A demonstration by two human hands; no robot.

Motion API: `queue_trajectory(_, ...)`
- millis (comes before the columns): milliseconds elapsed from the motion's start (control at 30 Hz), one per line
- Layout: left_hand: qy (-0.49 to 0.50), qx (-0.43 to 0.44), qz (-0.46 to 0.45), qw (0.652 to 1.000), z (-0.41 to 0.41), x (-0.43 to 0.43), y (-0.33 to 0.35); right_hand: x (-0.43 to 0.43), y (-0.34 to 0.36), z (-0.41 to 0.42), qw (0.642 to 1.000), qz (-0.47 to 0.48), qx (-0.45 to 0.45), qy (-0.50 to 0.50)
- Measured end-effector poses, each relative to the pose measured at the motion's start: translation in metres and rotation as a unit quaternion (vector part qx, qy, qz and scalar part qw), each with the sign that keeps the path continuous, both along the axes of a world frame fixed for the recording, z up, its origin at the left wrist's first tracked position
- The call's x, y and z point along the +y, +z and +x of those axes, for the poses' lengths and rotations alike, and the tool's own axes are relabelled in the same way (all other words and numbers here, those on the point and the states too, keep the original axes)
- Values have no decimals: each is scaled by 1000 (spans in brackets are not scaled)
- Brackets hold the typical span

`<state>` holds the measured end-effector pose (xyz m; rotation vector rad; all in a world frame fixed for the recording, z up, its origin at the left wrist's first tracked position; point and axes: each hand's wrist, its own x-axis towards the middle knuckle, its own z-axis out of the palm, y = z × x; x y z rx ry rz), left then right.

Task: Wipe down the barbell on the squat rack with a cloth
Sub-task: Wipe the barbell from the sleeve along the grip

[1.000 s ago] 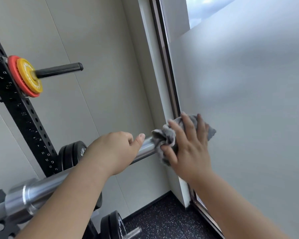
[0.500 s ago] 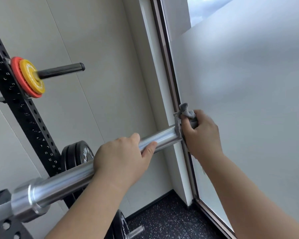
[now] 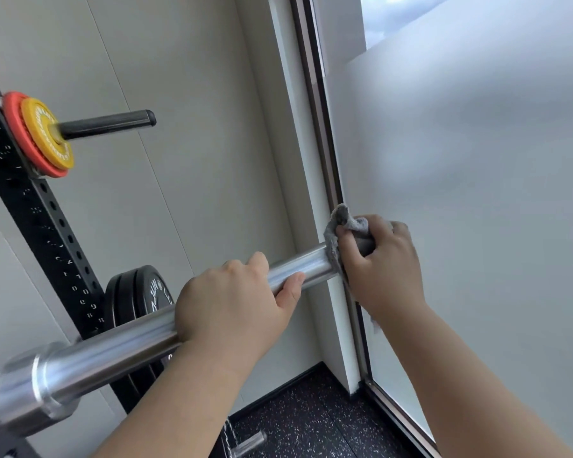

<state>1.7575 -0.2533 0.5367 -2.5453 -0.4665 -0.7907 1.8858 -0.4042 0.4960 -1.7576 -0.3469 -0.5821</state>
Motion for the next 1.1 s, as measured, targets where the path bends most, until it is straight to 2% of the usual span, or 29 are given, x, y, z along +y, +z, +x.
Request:
queue_trajectory(267,11,-21,29,999,0,-2,1,-12,16,5,981,-135,-30,-137)
queue_trajectory(333,10,-26,32,999,-1,-2,1,-4,9,8,980,-108,-61,-154)
queue_trajectory(433,7,-27,33,999,-2,-3,2,6,-2,15,990,-17,-98,-103)
queue_trajectory(533,5,-26,31,999,-1,-3,2,4,-2,13,997,38,-56,-36)
queue_trajectory(733,6,-25,22,999,-1,-2,2,20,-20,-1,990,-63,-93,-88)
queue_trajectory(833,3,-13,7,1000,0,-1,4,29,-32,-3,964,-186,-145,-125)
queue_trajectory(933,-11,5,-4,1000,3,1,7,36,-30,-17,953,-187,-212,-106)
queue_trajectory(1033,-29,22,-30,999,5,6,11,26,-16,-16,927,-222,-290,-85)
queue_trajectory(1100,-61,33,-39,997,2,10,14,12,-3,-2,925,-246,-273,-97)
